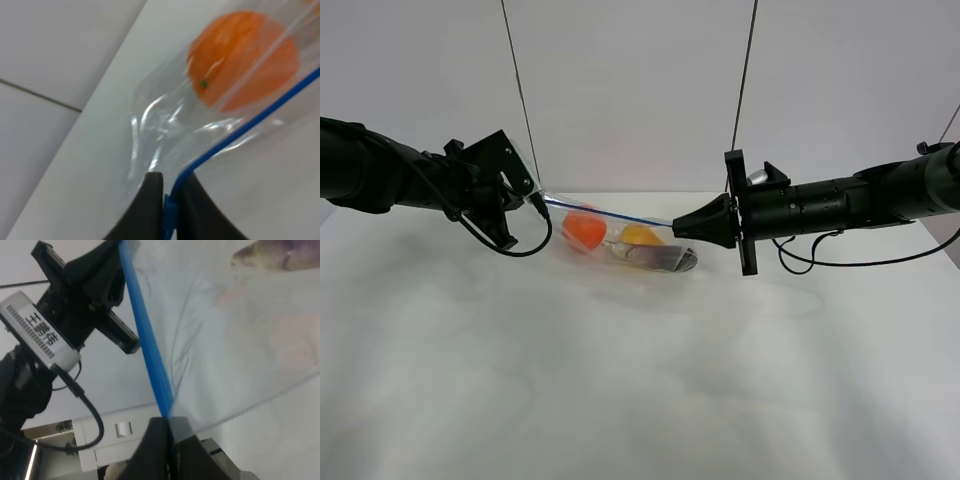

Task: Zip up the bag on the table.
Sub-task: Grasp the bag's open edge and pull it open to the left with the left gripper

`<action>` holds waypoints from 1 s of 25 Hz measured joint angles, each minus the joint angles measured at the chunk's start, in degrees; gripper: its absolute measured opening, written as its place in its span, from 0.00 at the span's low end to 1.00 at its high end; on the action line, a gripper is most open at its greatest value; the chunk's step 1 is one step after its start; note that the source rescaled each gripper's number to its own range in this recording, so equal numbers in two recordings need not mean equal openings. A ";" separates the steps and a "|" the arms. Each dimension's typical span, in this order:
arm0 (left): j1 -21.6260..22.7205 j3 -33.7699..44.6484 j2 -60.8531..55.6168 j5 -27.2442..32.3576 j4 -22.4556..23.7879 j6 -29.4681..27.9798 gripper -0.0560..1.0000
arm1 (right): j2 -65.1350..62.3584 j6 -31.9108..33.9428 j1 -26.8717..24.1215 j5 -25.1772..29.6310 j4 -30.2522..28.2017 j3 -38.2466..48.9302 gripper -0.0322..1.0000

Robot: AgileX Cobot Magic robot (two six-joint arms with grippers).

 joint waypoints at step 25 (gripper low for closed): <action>5.30 0.06 0.00 -4.04 -5.21 -0.53 0.63 | 0.00 0.04 -0.57 0.51 -2.41 -0.04 0.03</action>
